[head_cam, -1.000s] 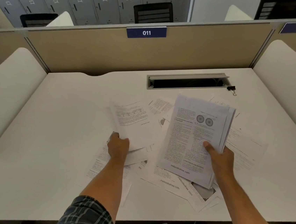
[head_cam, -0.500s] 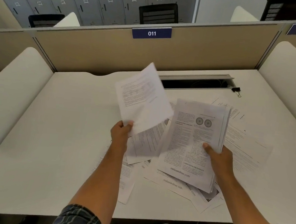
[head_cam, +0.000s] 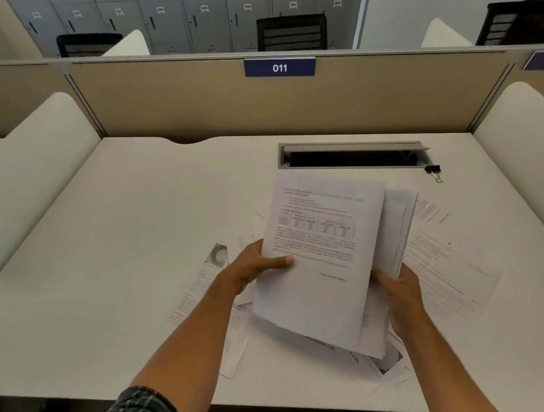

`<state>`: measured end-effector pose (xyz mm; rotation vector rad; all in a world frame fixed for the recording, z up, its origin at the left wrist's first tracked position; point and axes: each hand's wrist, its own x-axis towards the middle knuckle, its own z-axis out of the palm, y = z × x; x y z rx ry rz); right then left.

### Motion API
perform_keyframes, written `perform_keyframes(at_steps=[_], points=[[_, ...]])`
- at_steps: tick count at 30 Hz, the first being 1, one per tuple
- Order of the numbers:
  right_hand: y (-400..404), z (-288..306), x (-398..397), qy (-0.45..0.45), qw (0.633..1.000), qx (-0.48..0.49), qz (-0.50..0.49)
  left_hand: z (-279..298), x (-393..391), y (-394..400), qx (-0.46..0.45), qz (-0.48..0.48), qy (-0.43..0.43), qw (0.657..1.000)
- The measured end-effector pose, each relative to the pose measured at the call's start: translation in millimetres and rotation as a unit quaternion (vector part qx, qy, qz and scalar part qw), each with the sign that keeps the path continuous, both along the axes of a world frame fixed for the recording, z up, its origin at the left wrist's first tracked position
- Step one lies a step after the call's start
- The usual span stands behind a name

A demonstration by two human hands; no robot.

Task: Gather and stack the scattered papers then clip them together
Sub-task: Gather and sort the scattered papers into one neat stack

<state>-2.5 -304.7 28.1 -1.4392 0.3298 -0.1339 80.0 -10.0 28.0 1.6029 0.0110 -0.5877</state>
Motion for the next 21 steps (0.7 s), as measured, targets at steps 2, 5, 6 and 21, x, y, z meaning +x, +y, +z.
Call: perform_keyframes(at_steps=[2, 5, 6, 21], points=[[2, 3, 0, -0.003, 1.000, 0.009, -0.001, 1, -2, -2, -0.054, 0.013, 0.030, 0.998], [3, 2, 0, -0.003, 1.000, -0.002, 0.019, 1, -5, -9, -0.122, 0.009, 0.056, 0.991], [5, 2, 1, -0.001, 0.999, 0.006, 0.034, 2, -7, -13, -0.130, 0.008, 0.057, 0.990], [3, 37, 4, -0.199, 0.978, -0.003, 0.066, 48, -15, -37, -0.102, -0.004, -0.116, 0.988]])
